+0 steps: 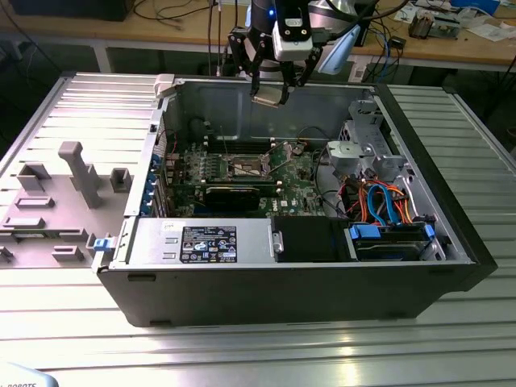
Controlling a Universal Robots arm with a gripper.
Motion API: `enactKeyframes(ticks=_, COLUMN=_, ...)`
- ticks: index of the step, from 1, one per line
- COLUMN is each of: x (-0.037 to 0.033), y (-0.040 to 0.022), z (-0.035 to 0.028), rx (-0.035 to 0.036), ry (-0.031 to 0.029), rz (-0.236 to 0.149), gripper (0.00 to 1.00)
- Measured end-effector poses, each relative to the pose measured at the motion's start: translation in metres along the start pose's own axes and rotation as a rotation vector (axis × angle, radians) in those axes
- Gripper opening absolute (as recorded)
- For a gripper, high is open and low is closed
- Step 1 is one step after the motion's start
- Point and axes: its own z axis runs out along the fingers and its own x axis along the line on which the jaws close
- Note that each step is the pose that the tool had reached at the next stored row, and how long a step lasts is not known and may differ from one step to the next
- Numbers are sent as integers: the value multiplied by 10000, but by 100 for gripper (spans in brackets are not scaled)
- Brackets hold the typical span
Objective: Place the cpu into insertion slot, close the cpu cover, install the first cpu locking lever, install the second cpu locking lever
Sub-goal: 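Place the cpu into insertion slot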
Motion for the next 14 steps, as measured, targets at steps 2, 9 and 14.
enactKeyframes(ticks=2, x=0, y=0, z=2, rx=-1, ry=-5, rz=54, gripper=55)
enactKeyframes(ticks=9, x=0, y=-1, z=10, rx=-6, ry=-27, rz=301, gripper=55)
enactKeyframes(ticks=14, x=0, y=-1, z=14, rx=-9, ry=-38, rz=423, gripper=55)
